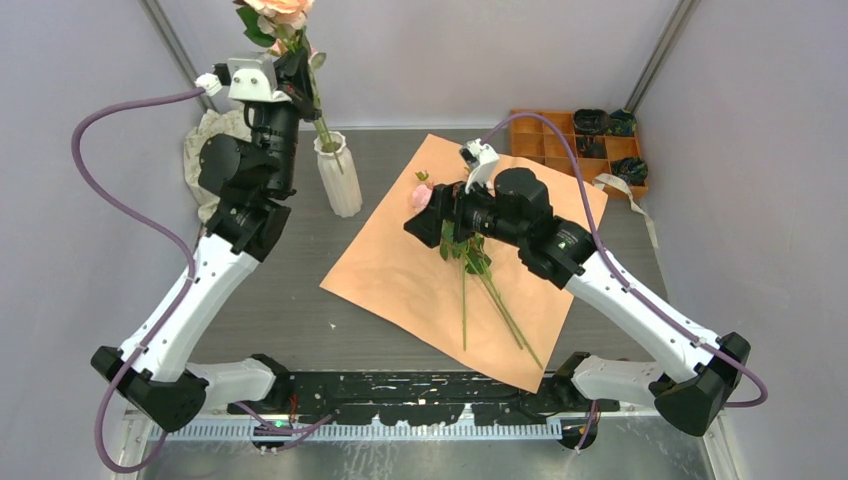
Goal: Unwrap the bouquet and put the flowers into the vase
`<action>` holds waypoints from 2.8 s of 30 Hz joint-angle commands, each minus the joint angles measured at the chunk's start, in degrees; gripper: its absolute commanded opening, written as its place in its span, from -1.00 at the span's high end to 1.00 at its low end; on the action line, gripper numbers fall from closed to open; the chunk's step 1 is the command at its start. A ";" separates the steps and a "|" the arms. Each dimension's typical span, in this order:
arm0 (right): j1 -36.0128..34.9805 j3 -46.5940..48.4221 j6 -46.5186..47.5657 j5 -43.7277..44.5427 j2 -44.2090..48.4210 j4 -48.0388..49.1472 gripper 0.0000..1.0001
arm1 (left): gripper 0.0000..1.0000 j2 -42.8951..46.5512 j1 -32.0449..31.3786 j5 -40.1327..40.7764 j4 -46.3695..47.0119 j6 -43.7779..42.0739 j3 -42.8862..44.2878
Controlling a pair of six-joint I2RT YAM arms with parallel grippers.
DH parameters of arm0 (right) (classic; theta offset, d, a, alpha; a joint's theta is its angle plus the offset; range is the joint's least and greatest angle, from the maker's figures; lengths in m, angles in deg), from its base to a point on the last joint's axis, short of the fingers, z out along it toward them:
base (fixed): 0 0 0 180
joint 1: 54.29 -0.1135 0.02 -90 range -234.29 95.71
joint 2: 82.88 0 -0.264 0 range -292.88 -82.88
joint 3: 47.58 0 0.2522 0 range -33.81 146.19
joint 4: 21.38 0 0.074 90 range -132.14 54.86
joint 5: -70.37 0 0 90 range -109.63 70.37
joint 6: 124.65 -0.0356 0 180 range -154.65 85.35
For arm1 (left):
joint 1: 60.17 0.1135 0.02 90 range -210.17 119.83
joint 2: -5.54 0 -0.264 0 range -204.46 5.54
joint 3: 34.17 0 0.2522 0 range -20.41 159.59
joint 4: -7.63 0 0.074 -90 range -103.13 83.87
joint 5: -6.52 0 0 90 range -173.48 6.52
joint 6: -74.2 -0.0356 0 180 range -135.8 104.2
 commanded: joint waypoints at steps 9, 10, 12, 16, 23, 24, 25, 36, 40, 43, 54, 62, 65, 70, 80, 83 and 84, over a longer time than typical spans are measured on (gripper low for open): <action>-0.13 0.17 0.97 0.24 -0.12 3.49 -0.99 | 0.91 -10.83 0.59 3.54 17.03 -14.30 8.42; -0.09 0.17 1.04 0.24 -0.24 3.51 -0.99 | 0.91 -11.67 0.98 3.44 16.81 -14.21 9.15; -0.13 0.01 1.15 0.40 -0.40 3.49 -0.99 | 0.91 -13.25 1.69 3.33 16.13 -13.81 10.50; -0.16 -0.14 1.42 0.42 -0.84 3.53 -0.99 | 0.91 -15.60 3.78 2.96 15.33 -12.20 12.05; -0.15 -0.48 1.59 0.22 -1.61 3.65 -0.99 | 0.90 -16.94 9.13 1.11 12.83 -5.18 11.66; -0.15 -0.57 1.61 0.32 -1.77 3.64 -0.99 | 0.90 -16.82 9.83 0.62 12.16 -3.64 11.06; -0.11 -0.63 1.61 0.32 -1.89 3.77 -0.99 | 0.90 -16.52 10.67 -0.07 11.54 -1.73 10.20; -0.15 -1.85 1.31 0.04 -3.11 4.22 -0.99 | 0.88 -11.67 17.38 -8.19 8.65 20.39 -4.69; -0.09 -3.02 1.09 0.27 -2.97 4.83 -0.99 | 0.88 -11.27 17.62 -9.71 9.21 23.09 -8.61; -0.15 -3.70 1.01 0.24 -3.06 5.30 -0.99 | 0.88 -11.03 17.71 -10.24 9.58 24.09 -10.90; -0.02 -5.57 1.54 2.23 -5.85 5.93 -0.99 | 0.76 -9.60 17.71 -10.63 8.38 24.97 -16.52; -0.01 -6.67 1.22 2.96 -7.84 6.56 -0.99 | 0.24 -8.30 17.71 -10.32 6.45 26.23 -19.31; -0.07 -7.18 1.30 4.54 -8.14 6.45 -0.99 | 0.07 -7.84 17.71 -10.20 5.81 26.53 -20.07; -0.05 -7.57 2.53 9.13 -8.67 4.60 -0.99 | -0.09 -6.53 17.71 -10.51 3.45 26.67 -21.19; 0.69 -8.43 3.70 15.08 -11.21 3.06 -0.99 | -0.18 -0.55 17.71 -11.89 -6.18 26.24 -22.11; 0.97 -8.61 3.82 15.69 -12.49 3.08 -0.98 | -0.18 1.08 17.59 -10.53 -12.19 25.74 -21.08; 1.04 -8.69 3.81 15.83 -13.07 3.23 -0.97 | -0.18 1.68 17.63 -9.94 -13.91 25.83 -21.27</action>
